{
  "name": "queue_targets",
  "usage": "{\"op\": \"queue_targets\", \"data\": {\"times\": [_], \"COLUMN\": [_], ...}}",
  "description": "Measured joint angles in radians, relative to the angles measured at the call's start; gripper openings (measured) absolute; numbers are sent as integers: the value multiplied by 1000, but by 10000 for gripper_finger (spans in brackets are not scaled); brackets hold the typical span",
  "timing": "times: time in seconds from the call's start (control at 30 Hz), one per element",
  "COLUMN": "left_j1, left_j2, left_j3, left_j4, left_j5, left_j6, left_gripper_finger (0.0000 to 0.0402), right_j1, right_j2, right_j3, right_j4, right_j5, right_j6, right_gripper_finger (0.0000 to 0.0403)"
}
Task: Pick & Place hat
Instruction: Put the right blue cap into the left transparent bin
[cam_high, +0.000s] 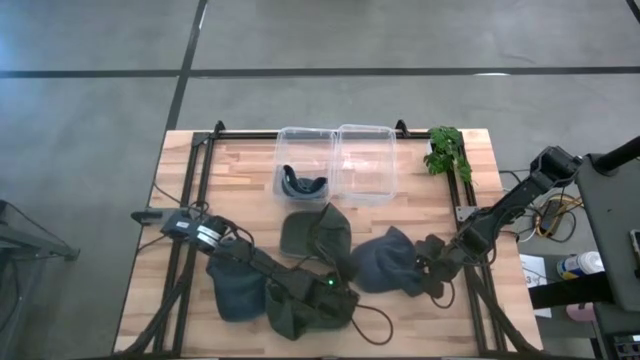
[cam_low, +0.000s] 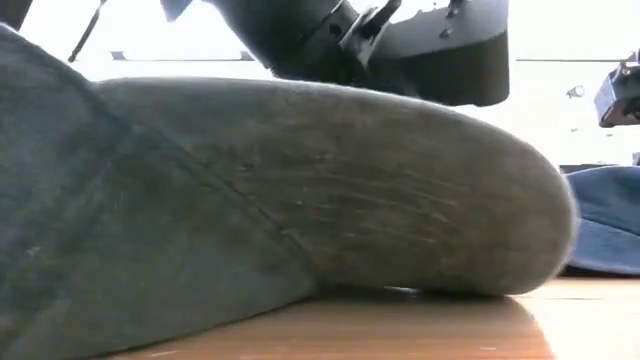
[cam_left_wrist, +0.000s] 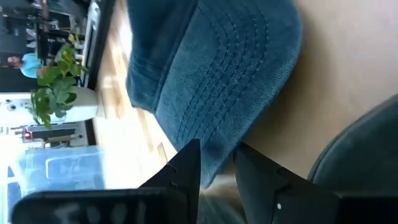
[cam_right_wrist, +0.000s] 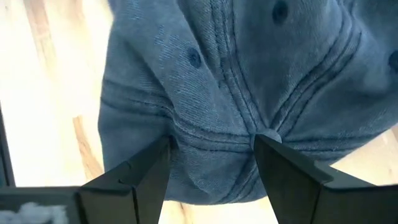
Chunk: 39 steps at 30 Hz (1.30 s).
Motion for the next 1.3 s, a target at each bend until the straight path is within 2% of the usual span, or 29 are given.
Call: {"op": "queue_targets", "data": {"times": [0.17, 0.3, 0.57, 0.77, 0.97, 1.07, 1.2, 1.3], "left_j1": [8, 23, 52, 62, 69, 69, 71, 71], "left_j2": [6, 7, 7, 7, 7, 7, 7, 7], "left_j3": [0, 20, 84, 199, 281, 300, 351, 435], "left_j4": [167, 238, 255, 124, -32, -66, -159, -326], "left_j5": [3, 13, 66, 108, 219, 271, 276, 257], "left_j6": [70, 89, 150, 156, 129, 108, 28, -82], "left_gripper_finger": [90, 90, 90, 81, 17, 10, 10, 7], "right_j1": [0, -2, -6, -6, -6, -6, -6, -7], "right_j2": [-3, 1, -1, -3, -6, -15, -46, -94], "right_j3": [-38, -56, -9, 16, 29, 40, 75, 129], "right_j4": [67, 164, 181, 175, 172, 166, 82, -33], "right_j5": [-30, -47, -48, -52, -55, -59, -52, -31], "right_j6": [3, -38, -130, -138, -146, -154, -161, -181], "right_gripper_finger": [224, 224, 224, 224, 224, 224, 224, 224]}}
